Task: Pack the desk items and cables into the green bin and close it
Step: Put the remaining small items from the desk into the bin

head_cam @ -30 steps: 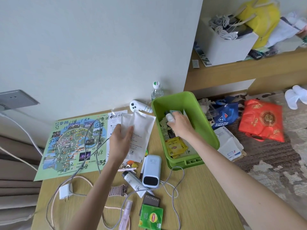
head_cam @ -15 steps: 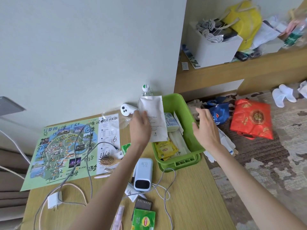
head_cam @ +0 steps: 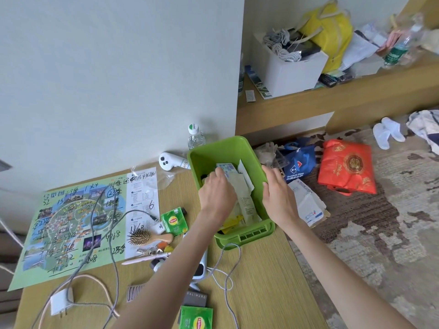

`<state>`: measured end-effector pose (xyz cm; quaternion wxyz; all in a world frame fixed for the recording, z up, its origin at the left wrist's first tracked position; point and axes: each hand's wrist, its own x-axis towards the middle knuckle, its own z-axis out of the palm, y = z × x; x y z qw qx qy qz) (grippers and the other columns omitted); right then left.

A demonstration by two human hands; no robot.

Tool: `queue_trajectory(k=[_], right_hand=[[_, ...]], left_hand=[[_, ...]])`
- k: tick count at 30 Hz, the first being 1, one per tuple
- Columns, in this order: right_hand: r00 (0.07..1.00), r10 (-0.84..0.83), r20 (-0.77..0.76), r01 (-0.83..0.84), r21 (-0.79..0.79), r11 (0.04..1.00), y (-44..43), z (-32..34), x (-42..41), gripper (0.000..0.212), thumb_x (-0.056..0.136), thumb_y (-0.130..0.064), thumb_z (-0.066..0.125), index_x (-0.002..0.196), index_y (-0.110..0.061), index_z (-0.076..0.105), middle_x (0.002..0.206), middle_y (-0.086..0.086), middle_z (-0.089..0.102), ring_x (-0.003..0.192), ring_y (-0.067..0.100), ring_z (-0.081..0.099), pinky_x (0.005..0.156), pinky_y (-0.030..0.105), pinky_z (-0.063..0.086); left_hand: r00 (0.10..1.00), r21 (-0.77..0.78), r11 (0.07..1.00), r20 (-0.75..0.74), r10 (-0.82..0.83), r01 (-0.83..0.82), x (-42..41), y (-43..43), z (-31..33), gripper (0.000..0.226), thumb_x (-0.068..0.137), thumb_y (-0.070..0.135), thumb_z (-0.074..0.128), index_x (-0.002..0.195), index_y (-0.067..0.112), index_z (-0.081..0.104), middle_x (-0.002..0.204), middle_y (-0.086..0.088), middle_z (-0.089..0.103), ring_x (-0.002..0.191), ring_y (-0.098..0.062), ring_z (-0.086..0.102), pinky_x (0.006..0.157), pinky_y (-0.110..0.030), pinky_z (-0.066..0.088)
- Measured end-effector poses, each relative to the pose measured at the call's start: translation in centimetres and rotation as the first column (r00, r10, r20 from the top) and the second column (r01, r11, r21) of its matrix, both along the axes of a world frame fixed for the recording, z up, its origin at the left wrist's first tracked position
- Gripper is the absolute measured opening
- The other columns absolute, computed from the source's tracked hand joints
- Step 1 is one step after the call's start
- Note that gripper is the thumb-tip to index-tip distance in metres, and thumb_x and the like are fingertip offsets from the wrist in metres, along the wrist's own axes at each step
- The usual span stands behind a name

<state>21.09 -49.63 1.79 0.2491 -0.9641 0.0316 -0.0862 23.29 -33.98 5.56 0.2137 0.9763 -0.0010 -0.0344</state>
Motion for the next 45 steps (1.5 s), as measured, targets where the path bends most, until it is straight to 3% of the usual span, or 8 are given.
queue_trajectory(k=[3, 8, 16, 20, 25, 31, 37, 45], right_hand=[[1.0, 0.001, 0.005, -0.001, -0.013, 1.0, 0.0, 0.1, -0.1, 0.046, 0.098, -0.006, 0.047, 0.144, -0.008, 0.04, 0.136, 0.008, 0.05, 0.109, 0.024, 0.06, 0.079, 0.032, 0.053], [0.995, 0.017, 0.103, -0.009, -0.082, 0.997, 1.1, 1.3, -0.4, 0.042, 0.092, -0.005, 0.054, 0.133, -0.004, 0.049, 0.125, 0.009, 0.053, 0.114, 0.025, 0.054, 0.095, 0.036, 0.046], [0.953, 0.234, 0.19, -0.241, 0.016, 0.97, 10.0, 3.2, -3.2, 0.029, 0.086, -0.003, 0.057, 0.115, -0.01, 0.055, 0.121, 0.004, 0.053, 0.102, 0.019, 0.056, 0.087, 0.031, 0.048], [0.887, 0.436, 0.15, -0.438, -0.021, 0.899, 15.2, 2.2, -4.9, 0.028, 0.082, 0.001, 0.063, 0.108, -0.008, 0.06, 0.114, 0.005, 0.056, 0.092, 0.017, 0.056, 0.081, 0.027, 0.049], [0.837, 0.547, 0.008, -0.546, -0.028, 0.837, 19.0, -0.9, -6.4, 0.025, 0.078, 0.001, 0.068, 0.1, -0.009, 0.063, 0.105, 0.003, 0.06, 0.082, 0.017, 0.057, 0.07, 0.027, 0.051], [0.81, 0.549, -0.204, -0.563, -0.012, 0.826, 20.4, -5.6, -5.6, 0.034, 0.089, 0.001, 0.055, 0.122, -0.005, 0.054, 0.134, 0.01, 0.047, 0.117, 0.024, 0.049, 0.094, 0.035, 0.047], [0.798, 0.519, -0.306, -0.573, -0.121, 0.81, 22.2, -7.1, -1.1, 0.067, 0.089, -0.007, 0.062, 0.147, -0.009, 0.027, 0.155, 0.013, 0.025, 0.142, 0.028, 0.026, 0.114, 0.04, 0.031], [0.86, 0.457, -0.226, -0.49, -0.119, 0.864, 22.5, -8.2, -0.9, 0.036, 0.086, 0.002, 0.059, 0.119, -0.009, 0.051, 0.116, 0.007, 0.052, 0.106, 0.023, 0.05, 0.092, 0.035, 0.044]], left_hand=[[0.995, -0.07, 0.998, 0.098, 0.015, -0.008, 0.1, 1.6, 0.7, 0.027, 0.097, 0.011, 0.04, 0.121, 0.008, 0.051, 0.112, -0.009, 0.061, 0.093, -0.029, 0.06, 0.062, -0.035, 0.038], [0.973, -0.219, 0.974, 0.205, 0.108, -0.062, -1.0, 7.1, 0.6, 0.022, 0.097, 0.016, 0.046, 0.114, 0.013, 0.058, 0.112, -0.003, 0.067, 0.091, -0.026, 0.065, 0.071, -0.039, 0.053], [0.99, -0.095, 0.985, -0.037, 0.139, -0.142, -4.9, 17.1, -5.3, 0.022, 0.095, 0.01, 0.047, 0.107, 0.016, 0.065, 0.106, -0.001, 0.07, 0.087, -0.017, 0.064, 0.07, -0.033, 0.054], [0.985, 0.009, 0.998, -0.159, 0.06, -0.059, -6.6, 20.3, -8.2, 0.026, 0.093, 0.005, 0.051, 0.114, 0.015, 0.063, 0.115, -0.003, 0.064, 0.103, -0.016, 0.06, 0.086, -0.028, 0.052], [0.964, 0.067, 0.998, -0.264, 0.021, -0.004, -9.0, 22.7, -10.3, 0.02, 0.091, 0.012, 0.058, 0.108, 0.021, 0.065, 0.116, 0.003, 0.062, 0.091, -0.009, 0.061, 0.073, -0.021, 0.051], [0.973, 0.051, 0.998, -0.23, -0.019, 0.032, -12.0, 23.6, -11.8, 0.028, 0.092, 0.02, 0.06, 0.12, 0.025, 0.061, 0.125, 0.007, 0.056, 0.112, -0.012, 0.051, 0.094, -0.029, 0.046], [0.989, -0.021, 1.0, -0.151, 0.0, -0.003, -12.8, 24.9, -11.8, 0.026, 0.095, 0.023, 0.059, 0.121, 0.021, 0.062, 0.121, 0.006, 0.06, 0.115, -0.015, 0.053, 0.096, -0.036, 0.047], [0.972, 0.012, 0.999, -0.232, -0.029, 0.032, -13.4, 26.6, -12.3, 0.03, 0.096, 0.023, 0.055, 0.125, 0.026, 0.061, 0.129, 0.009, 0.057, 0.118, -0.013, 0.049, 0.103, -0.034, 0.04]])
